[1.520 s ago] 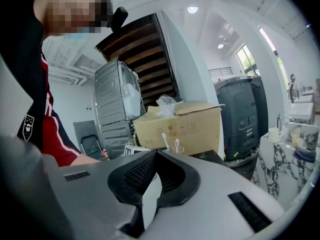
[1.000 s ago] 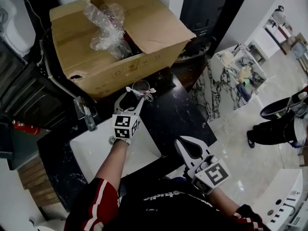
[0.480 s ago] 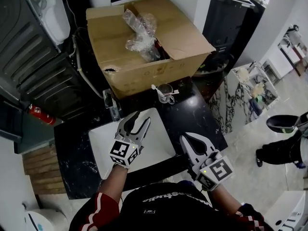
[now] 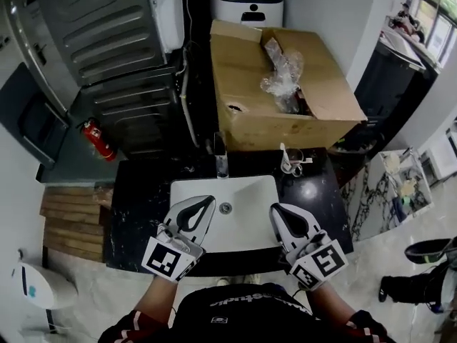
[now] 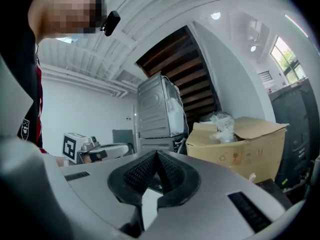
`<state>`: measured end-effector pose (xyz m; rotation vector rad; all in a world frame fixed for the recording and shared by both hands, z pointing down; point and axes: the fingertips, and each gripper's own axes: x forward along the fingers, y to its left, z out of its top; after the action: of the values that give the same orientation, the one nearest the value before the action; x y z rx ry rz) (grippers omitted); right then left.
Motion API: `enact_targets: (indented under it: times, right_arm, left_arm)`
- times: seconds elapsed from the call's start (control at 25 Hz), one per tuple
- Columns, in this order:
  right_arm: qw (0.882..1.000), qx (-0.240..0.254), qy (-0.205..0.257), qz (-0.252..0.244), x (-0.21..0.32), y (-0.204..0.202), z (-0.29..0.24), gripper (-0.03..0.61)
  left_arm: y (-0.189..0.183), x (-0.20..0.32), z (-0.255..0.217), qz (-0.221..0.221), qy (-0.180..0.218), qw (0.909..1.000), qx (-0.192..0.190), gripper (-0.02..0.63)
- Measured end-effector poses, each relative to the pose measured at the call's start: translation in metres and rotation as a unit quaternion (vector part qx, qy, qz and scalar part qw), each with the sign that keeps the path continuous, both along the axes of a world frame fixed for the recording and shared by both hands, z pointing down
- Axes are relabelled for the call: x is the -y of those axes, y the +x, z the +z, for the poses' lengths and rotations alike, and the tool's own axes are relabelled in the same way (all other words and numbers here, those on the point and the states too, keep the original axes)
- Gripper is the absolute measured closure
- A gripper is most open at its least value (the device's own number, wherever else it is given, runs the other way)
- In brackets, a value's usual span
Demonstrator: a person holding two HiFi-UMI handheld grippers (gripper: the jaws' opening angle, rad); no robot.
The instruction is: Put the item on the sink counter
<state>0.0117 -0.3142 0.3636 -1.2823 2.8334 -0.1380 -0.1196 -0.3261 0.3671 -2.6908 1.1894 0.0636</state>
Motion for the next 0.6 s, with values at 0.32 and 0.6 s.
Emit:
enact_targets:
  times: [0.32, 0.6]
  right_arm:
    - [0.999, -0.005, 0.003, -0.034, -0.006, -0.035, -0.002, 0.541]
    - [0.999, -0.009, 0.006, -0.031, -0.011, -0.039, -0.001, 0.541]
  left_arm:
    - [-0.046, -0.025, 0.015, -0.048, -0.058, 0.9968, -0.028, 0.6]
    - [-0.034, -0.032, 0.002, -0.038, -0.031, 0.9988, -0.007, 0.598]
